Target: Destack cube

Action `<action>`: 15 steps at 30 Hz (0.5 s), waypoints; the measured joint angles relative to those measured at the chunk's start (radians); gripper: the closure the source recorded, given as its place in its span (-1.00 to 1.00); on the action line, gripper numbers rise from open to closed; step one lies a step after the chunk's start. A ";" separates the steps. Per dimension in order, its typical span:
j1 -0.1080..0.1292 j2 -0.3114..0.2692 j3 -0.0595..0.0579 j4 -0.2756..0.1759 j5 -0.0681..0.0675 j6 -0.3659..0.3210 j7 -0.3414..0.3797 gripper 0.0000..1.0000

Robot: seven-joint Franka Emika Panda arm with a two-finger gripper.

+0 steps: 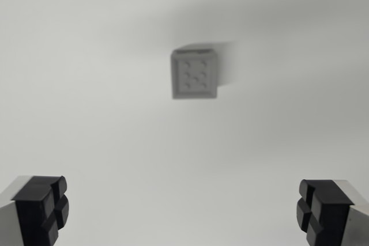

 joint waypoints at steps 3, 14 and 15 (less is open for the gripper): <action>0.000 -0.005 0.000 0.007 0.000 -0.012 0.000 -1.00; 0.000 -0.011 0.000 0.017 0.000 -0.029 0.000 -1.00; 0.000 -0.011 0.000 0.017 0.000 -0.029 0.000 -1.00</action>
